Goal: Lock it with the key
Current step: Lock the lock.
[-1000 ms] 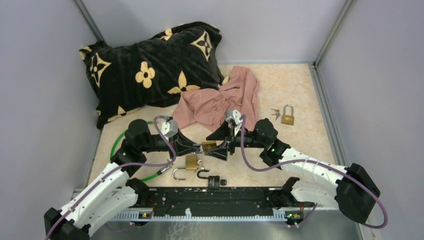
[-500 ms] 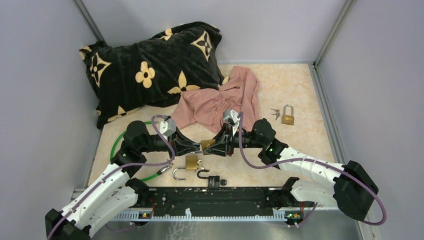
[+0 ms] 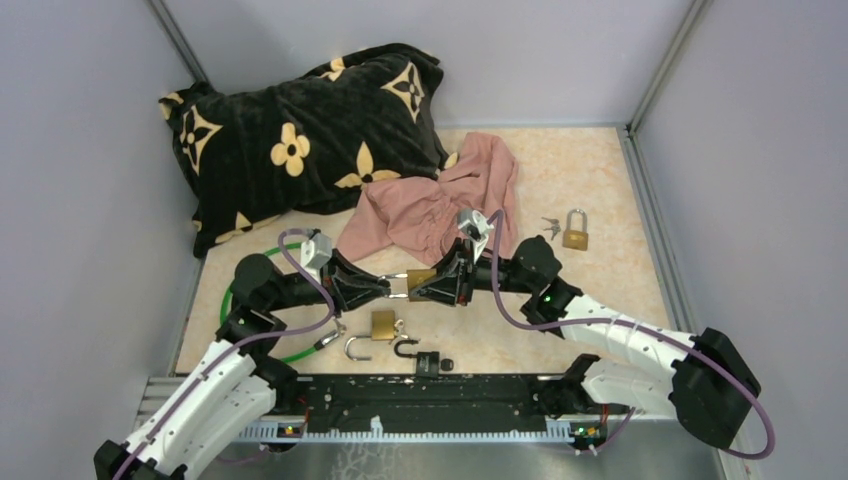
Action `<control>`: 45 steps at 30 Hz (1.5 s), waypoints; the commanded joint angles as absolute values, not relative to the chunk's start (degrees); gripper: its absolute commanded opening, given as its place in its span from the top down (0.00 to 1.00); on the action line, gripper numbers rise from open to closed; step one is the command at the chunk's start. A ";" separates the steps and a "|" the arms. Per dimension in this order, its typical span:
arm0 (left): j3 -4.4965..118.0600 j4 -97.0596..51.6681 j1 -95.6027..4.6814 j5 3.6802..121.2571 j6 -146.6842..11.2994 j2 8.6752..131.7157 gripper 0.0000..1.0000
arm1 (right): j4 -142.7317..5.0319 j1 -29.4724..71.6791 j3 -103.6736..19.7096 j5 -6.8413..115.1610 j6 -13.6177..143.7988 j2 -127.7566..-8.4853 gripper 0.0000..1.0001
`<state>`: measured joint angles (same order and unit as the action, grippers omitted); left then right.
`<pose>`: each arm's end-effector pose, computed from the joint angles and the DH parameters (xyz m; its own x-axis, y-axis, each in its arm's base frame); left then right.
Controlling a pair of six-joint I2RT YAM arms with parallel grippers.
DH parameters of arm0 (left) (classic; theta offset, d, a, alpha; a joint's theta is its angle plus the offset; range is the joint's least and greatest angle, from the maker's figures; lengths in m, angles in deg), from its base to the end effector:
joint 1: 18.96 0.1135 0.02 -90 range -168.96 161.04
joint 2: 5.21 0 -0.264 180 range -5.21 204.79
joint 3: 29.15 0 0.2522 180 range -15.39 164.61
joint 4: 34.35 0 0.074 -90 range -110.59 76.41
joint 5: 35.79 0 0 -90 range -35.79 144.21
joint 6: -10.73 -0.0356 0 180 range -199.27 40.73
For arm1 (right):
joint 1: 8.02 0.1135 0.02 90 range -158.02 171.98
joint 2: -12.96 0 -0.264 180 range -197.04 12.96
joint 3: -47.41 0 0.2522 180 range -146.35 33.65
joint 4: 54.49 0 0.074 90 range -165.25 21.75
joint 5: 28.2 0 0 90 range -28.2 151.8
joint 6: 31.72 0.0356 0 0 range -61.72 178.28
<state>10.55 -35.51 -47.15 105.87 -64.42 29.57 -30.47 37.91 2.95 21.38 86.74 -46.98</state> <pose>0.1190 -0.0955 0.2959 -0.1610 -0.0941 -0.9825 0.9716 0.1595 -0.1745 0.1439 0.1819 0.2897 -0.3824 0.1266 -0.9153 -0.9222 0.0097 0.3866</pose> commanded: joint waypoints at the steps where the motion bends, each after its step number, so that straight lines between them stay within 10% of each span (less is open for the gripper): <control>1: 9.95 -40.19 -46.97 106.95 -62.19 29.85 0.80 | -21.67 37.50 1.12 22.56 87.96 -44.67 1.00; 6: 8.96 -45.62 -47.48 109.78 -58.16 30.90 1.00 | -19.91 37.79 1.57 23.09 88.05 -45.91 1.00; 45: 6.15 -57.79 -61.31 103.40 -50.36 38.85 1.00 | -16.27 43.21 -5.56 36.68 83.99 -59.76 1.00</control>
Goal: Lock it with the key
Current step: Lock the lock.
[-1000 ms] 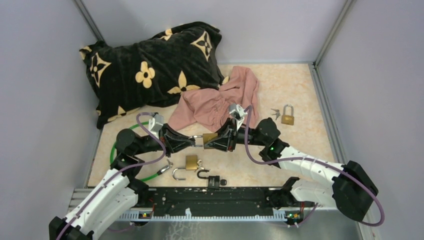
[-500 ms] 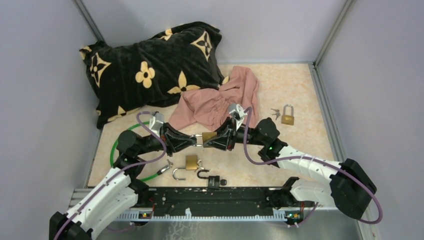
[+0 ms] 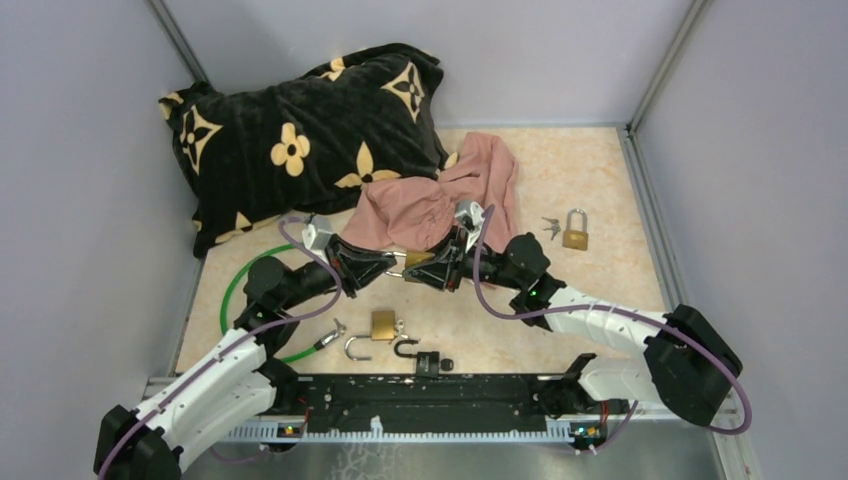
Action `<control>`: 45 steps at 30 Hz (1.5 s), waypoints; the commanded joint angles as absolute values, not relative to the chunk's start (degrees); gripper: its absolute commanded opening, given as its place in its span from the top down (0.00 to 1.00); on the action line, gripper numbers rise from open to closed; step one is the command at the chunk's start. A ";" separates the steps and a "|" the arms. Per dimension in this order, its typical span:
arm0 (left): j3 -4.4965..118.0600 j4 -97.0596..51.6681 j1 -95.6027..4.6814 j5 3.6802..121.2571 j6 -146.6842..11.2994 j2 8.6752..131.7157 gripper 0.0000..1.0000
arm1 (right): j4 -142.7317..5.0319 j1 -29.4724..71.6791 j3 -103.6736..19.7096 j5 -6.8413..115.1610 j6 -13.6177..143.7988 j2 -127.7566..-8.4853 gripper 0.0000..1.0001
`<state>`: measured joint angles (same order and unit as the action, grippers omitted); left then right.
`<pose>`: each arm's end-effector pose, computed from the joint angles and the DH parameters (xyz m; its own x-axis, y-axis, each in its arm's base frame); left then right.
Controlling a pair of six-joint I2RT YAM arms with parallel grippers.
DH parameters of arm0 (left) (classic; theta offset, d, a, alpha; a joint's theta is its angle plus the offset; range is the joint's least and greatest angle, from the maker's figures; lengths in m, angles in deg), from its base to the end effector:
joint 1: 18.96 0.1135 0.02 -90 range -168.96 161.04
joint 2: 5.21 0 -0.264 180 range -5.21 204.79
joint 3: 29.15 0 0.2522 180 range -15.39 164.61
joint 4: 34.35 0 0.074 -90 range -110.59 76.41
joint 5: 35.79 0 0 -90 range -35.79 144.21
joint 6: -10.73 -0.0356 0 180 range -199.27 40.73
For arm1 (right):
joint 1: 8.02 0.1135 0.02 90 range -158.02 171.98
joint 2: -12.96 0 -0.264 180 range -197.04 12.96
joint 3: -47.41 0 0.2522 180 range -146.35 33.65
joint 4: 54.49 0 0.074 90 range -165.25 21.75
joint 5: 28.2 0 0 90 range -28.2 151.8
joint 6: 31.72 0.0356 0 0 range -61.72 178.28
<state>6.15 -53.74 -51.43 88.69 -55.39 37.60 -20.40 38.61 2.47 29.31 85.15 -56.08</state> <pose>0.1389 -0.1123 0.2812 -0.2095 -0.2622 -0.9420 0.9023 0.3192 -0.2896 0.1634 0.2008 0.2751 -0.3350 0.2005 -0.9206 -0.9249 0.1167 0.3620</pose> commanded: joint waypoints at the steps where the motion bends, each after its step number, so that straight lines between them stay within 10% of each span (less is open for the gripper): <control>1: 5.73 -57.84 -61.85 103.33 -50.33 38.83 1.00 | -16.72 43.15 -5.75 37.65 83.87 -59.57 1.00; 33: 11.39 -63.85 -72.73 104.32 -53.49 42.64 1.00 | -22.30 42.54 -15.36 40.00 83.07 -71.06 1.00; 45: 6.74 -57.59 -53.72 108.72 -50.40 28.07 1.00 | -32.05 38.39 -7.46 34.05 79.65 -55.37 1.00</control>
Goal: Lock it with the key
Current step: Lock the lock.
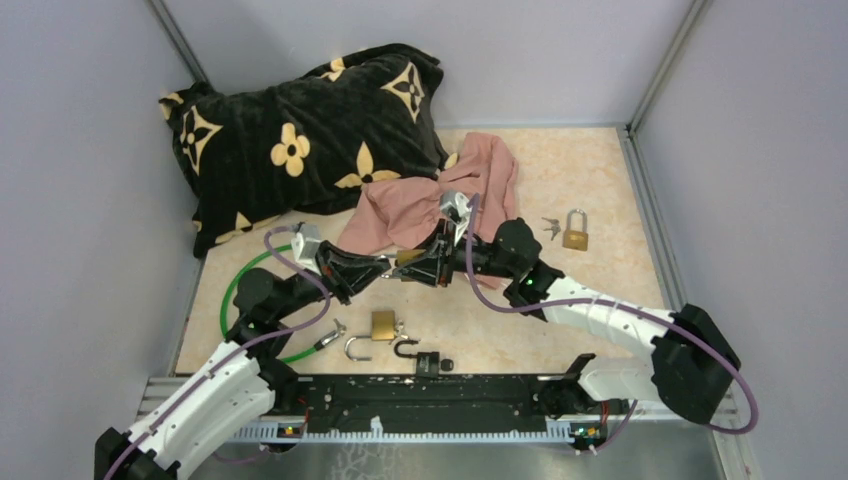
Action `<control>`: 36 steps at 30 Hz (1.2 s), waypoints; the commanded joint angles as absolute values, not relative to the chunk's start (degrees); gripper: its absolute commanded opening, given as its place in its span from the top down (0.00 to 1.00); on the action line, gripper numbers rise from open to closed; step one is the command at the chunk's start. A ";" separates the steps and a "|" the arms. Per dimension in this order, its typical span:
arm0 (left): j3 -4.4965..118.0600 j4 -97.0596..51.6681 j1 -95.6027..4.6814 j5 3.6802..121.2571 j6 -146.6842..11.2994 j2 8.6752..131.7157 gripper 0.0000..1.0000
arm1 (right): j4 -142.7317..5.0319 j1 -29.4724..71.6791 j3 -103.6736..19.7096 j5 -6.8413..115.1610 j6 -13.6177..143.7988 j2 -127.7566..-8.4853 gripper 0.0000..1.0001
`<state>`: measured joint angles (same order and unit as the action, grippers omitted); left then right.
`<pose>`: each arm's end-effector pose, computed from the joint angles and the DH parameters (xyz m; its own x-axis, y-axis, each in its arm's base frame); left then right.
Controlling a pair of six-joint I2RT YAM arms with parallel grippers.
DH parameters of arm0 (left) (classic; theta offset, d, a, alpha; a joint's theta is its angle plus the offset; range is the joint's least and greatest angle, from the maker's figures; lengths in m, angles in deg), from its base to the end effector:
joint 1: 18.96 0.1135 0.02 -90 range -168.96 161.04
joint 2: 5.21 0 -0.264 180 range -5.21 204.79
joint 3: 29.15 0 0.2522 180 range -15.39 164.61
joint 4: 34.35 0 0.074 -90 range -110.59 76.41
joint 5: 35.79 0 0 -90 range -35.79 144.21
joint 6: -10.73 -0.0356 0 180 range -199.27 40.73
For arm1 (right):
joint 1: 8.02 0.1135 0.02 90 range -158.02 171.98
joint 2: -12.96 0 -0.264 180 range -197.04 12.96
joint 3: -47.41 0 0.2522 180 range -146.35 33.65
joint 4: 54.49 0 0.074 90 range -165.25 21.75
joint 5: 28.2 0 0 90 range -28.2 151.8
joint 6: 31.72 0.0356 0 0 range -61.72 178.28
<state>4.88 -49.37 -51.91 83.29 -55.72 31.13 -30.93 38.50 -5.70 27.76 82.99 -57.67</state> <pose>0.1264 -0.1026 0.2829 -0.1796 -0.2997 -0.9370 0.8742 0.3881 -0.2917 0.1754 0.2139 0.2975 -0.3457 0.1389 -0.9280 -0.9245 0.1191 0.3622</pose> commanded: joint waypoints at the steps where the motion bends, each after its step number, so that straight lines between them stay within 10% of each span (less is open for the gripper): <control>1: 6.42 -57.59 -53.68 109.08 -50.05 27.92 1.00 | -32.34 38.39 -7.81 33.13 79.48 -54.81 1.00; 19: 5.29 -56.22 -53.41 110.91 -53.25 26.80 0.80 | -31.24 39.61 -9.38 26.83 79.42 -52.79 1.00; 26: 6.29 -52.63 -53.12 108.38 -55.49 26.29 1.00 | -35.92 39.63 -9.75 25.75 78.22 -52.06 1.00; 27: 6.46 -52.26 -52.79 107.86 -55.53 26.15 1.00 | -37.96 39.47 -10.03 24.77 77.27 -51.70 0.95; 31: 7.55 -48.18 -51.57 107.12 -56.56 25.82 1.00 | -48.40 37.68 -10.59 17.79 71.03 -48.92 0.04; 36: 5.66 -43.11 -49.58 109.86 -50.33 25.15 1.00 | -66.16 35.44 -10.56 17.01 61.12 -41.91 0.02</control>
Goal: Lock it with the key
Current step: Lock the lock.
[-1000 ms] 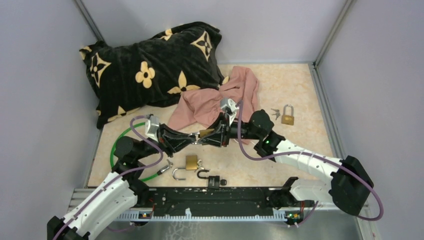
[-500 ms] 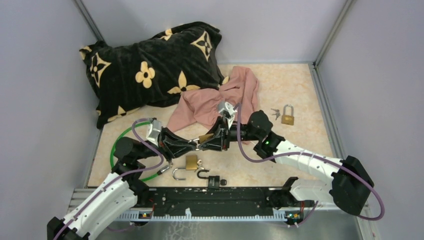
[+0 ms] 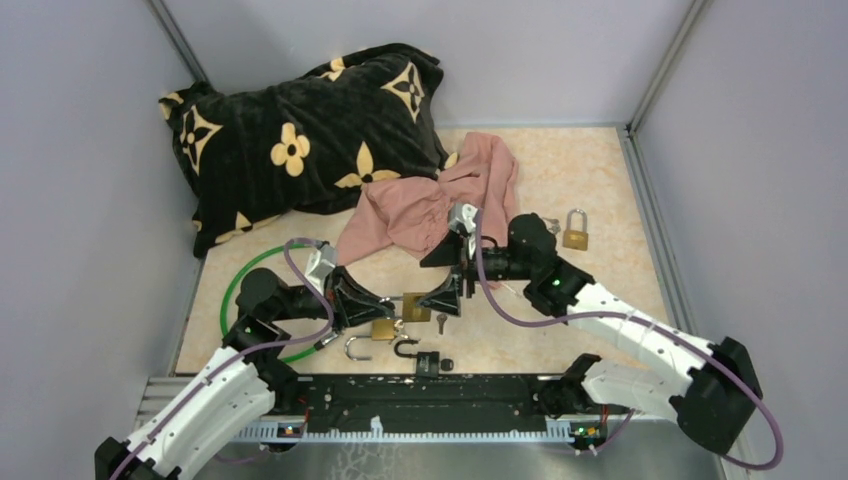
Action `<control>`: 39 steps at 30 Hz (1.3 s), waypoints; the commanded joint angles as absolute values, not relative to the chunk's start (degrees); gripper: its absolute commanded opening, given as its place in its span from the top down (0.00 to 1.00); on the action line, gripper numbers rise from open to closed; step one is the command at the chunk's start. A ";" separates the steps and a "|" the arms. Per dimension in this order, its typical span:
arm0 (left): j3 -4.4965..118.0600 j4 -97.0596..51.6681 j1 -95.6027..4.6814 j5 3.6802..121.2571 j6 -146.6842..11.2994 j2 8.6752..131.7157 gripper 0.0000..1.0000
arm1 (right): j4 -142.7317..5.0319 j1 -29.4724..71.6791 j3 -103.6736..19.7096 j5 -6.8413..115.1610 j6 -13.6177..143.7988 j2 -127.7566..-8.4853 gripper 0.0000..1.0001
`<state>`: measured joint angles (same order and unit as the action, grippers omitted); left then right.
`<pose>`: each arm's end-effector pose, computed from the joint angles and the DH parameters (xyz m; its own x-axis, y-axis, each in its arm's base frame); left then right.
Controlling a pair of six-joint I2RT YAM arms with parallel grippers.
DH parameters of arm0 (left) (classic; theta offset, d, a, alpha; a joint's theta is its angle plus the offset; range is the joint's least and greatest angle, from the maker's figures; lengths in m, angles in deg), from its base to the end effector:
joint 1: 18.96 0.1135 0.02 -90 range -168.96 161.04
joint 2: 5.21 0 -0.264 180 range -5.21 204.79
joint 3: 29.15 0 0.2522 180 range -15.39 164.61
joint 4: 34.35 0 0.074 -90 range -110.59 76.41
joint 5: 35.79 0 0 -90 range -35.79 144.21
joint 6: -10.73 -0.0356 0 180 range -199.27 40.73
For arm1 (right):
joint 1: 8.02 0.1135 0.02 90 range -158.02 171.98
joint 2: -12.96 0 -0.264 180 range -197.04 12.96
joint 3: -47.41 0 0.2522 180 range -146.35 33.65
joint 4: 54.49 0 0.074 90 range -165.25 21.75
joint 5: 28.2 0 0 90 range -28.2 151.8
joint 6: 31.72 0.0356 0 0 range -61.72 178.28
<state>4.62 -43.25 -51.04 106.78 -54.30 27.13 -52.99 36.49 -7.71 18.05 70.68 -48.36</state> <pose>0.1063 -0.1000 0.2782 -0.2780 -0.1286 -0.9519 0.9568 0.0505 -0.2862 0.1563 0.1882 0.3097 -0.2713 -0.0492 -0.9612 -0.9621 0.0436 0.2694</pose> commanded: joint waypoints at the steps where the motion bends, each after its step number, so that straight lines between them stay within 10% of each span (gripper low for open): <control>1: 5.28 -42.29 -49.21 109.49 -50.23 24.72 1.00 | -69.14 35.47 -10.56 16.09 59.25 -40.48 0.02; 22: 6.32 -40.19 -47.88 109.69 -59.05 23.67 1.00 | -79.38 39.25 -16.03 18.36 54.67 -45.24 0.74; 32: 6.50 -40.65 -47.85 109.71 -59.10 23.66 1.00 | -84.46 39.50 -17.20 18.83 51.95 -47.18 0.74; 39: 6.75 -41.31 -47.79 109.65 -58.63 23.60 1.00 | -88.54 40.14 -19.10 21.10 50.34 -48.35 1.00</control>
<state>4.38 -34.66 -47.95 108.86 -58.37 24.68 -86.58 39.46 -15.91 19.32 52.56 -48.14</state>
